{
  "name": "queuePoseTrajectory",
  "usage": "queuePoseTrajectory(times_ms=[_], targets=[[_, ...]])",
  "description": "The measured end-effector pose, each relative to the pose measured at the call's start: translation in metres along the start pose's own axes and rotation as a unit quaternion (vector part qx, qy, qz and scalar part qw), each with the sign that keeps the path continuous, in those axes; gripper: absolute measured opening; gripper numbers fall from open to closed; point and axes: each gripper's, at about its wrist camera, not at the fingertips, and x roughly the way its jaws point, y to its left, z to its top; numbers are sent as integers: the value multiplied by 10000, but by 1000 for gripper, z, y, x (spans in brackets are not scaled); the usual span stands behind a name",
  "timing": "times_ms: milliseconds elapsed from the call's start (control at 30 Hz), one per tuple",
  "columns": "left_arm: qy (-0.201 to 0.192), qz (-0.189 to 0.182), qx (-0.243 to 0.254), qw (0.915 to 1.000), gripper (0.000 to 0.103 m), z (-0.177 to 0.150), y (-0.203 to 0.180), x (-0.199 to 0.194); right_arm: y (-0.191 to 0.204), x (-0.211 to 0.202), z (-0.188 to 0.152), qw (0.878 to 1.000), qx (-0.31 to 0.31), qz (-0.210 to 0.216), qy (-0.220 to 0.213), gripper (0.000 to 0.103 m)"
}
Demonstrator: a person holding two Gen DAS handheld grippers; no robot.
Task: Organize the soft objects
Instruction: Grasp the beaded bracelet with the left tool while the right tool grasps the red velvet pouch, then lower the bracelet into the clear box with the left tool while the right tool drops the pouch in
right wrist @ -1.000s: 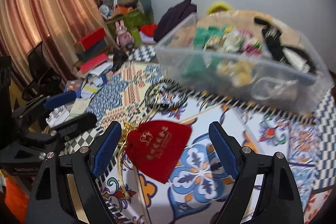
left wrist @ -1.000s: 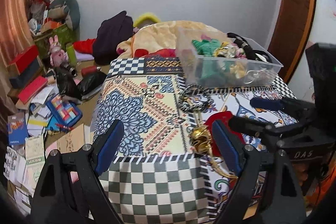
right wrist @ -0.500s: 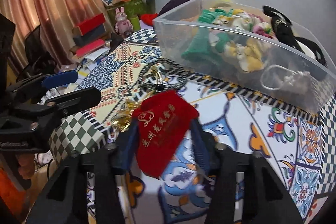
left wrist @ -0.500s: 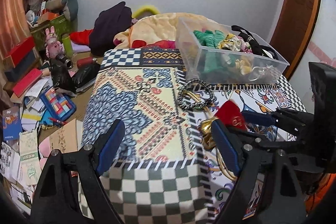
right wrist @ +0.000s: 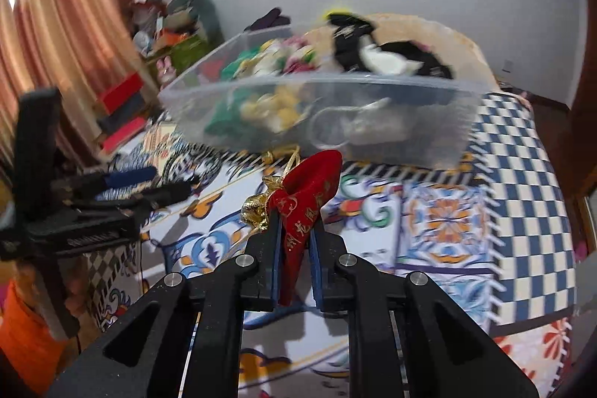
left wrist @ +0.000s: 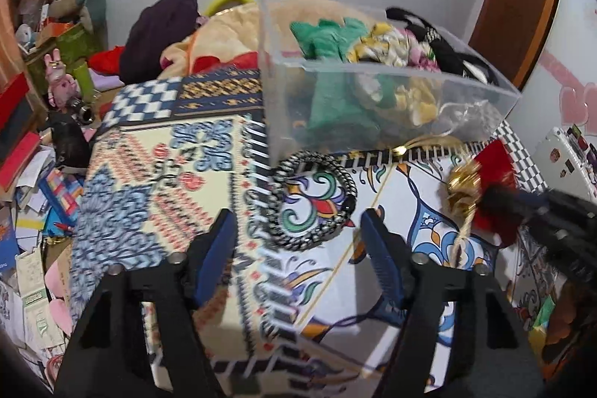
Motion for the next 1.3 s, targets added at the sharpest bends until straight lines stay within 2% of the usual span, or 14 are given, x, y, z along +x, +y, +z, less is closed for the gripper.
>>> queuePoseTrajectory(times_ms=[67,233,433,600,933,1133,1300], targets=[[-70,104,93,9999,52,2,-5,2,-4,-8,0,9999,67,-22,-115,11],[-133,-4,233,9996,16,0,-13,-4,-8,-23,3,9993,136,11,-335,11],[-434,102,355,9984,13,-5,-16,-28,-5,-35,19,9983,97,44,-580,11],[-729,-14,328,9968,13,-1,-18,-57,-3,-51,26,9967,55,43,-810,11],[-1515,-43,457,9874,13,30,-28,-106,3,-75,63,9890,-188,-107,-1460,11],[-1840,-50,464,9818,13,56,-31,-112,3,-80,88,9829,-187,-200,-1818,11],[-1826,-69,412,9823,13,74,-35,-96,3,-61,100,9840,-170,-194,-1761,11]])
